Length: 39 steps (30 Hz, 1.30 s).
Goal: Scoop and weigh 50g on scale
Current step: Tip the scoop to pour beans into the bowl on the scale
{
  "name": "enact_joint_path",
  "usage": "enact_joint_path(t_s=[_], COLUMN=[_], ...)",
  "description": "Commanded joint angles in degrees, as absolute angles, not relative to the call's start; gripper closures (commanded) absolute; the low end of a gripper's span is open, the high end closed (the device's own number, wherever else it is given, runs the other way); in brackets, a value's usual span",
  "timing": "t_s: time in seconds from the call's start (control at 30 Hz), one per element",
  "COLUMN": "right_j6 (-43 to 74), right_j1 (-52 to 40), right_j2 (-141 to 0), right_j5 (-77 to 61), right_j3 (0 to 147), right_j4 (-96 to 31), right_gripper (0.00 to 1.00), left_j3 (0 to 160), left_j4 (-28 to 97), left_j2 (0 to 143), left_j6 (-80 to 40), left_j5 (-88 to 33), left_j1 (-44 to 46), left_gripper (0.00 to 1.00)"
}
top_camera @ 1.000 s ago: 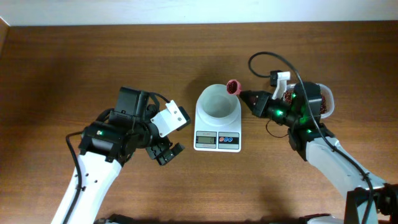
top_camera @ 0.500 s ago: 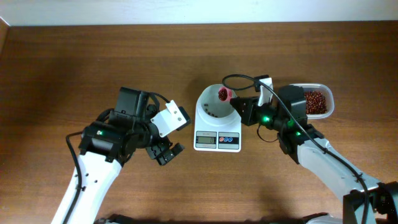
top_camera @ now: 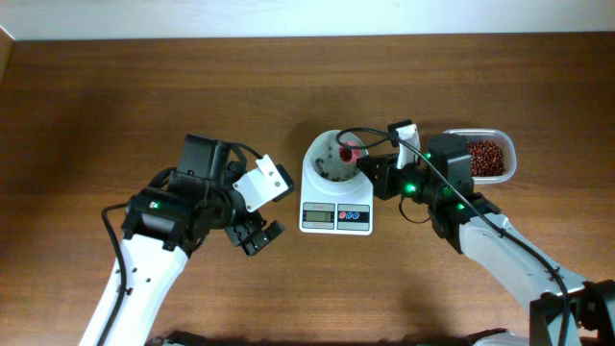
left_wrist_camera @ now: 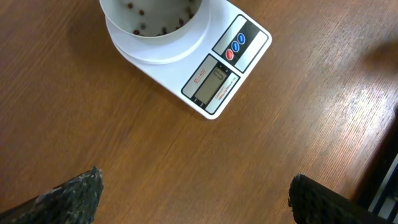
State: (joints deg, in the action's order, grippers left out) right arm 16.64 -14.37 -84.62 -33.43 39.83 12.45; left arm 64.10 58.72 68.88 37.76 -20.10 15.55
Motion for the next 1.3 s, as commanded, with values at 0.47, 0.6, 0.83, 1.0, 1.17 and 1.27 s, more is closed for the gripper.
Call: enact_joint_path(t_s=[0.47, 0.6, 0.83, 1.0, 1.17, 1.27], right_j6=[1.26, -11.03, -27.22, -37.67, -46.13, -48.27], right_j1=[-14.66, -14.59, -14.59, -14.61, -14.61, -14.61], right_j2=[-84.75, -84.75, -84.75, -84.75, -84.75, -84.75], right_j5=[-35.7, -35.22, -33.1, -32.25, -30.37, -29.69], right_j3=[39.88, 39.88, 39.88, 39.88, 39.88, 39.88], right_j4=[18.22, 16.4, 13.91, 12.27, 11.73, 11.77], right_gripper=[0.96, 0.96, 0.96, 0.96, 0.96, 0.96], left_j3=[65.19, 65.19, 65.19, 65.19, 65.19, 65.19], left_j4=[58.65, 58.65, 58.65, 58.65, 58.65, 58.65], left_j2=[68.23, 68.23, 68.23, 68.23, 68.23, 68.23], left_j6=[38.22, 38.22, 38.22, 38.22, 38.22, 38.22], left_j5=[-20.1, -20.1, -20.1, -20.1, -20.1, -20.1], left_j1=[15.22, 15.22, 15.22, 15.22, 15.22, 15.22], left_gripper=[0.01, 0.01, 0.01, 0.01, 0.01, 0.01])
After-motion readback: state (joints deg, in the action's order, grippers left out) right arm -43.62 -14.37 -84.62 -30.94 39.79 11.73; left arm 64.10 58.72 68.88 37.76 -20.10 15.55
